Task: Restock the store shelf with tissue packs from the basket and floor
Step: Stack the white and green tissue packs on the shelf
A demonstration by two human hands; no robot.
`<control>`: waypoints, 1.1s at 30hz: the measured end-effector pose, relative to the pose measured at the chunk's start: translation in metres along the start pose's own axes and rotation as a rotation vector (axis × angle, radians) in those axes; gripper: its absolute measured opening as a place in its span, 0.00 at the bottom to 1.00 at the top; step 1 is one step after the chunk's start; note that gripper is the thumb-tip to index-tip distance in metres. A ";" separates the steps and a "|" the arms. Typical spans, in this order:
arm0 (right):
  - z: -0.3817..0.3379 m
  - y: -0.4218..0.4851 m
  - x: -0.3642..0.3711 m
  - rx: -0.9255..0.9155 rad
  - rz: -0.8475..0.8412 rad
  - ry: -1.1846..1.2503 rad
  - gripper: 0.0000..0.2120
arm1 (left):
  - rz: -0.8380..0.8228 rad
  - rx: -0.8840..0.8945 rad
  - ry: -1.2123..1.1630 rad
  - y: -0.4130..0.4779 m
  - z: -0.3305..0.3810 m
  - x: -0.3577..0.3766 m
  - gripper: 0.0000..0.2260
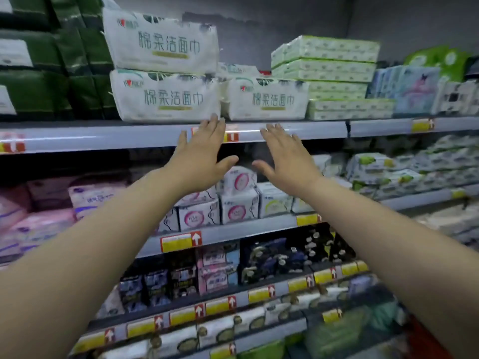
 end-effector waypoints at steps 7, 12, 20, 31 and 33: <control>0.068 -0.117 0.035 0.229 -0.243 -0.079 0.40 | -0.202 0.171 0.037 -0.019 0.090 0.078 0.37; 0.109 -0.189 0.041 0.439 -0.341 -0.150 0.41 | -0.296 0.371 0.038 -0.017 0.160 0.121 0.38; 0.137 -0.320 0.048 0.941 -0.354 -0.128 0.41 | -0.453 0.777 0.034 -0.034 0.255 0.198 0.40; -0.014 -0.512 0.141 1.620 -0.387 -0.012 0.40 | -0.674 1.261 0.058 -0.170 0.280 0.329 0.39; -0.058 -0.550 0.150 1.749 -0.416 0.008 0.40 | -0.716 1.354 0.100 -0.213 0.279 0.346 0.39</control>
Point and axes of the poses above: each hand's wrist, its own y-axis towards the middle knuckle, its own x-axis out of the palm, z = x × y, the point moved 6 cm from there along y, towards the middle knuckle, and after that the axes turned 7 degrees about -z, right-handed, at the moved point
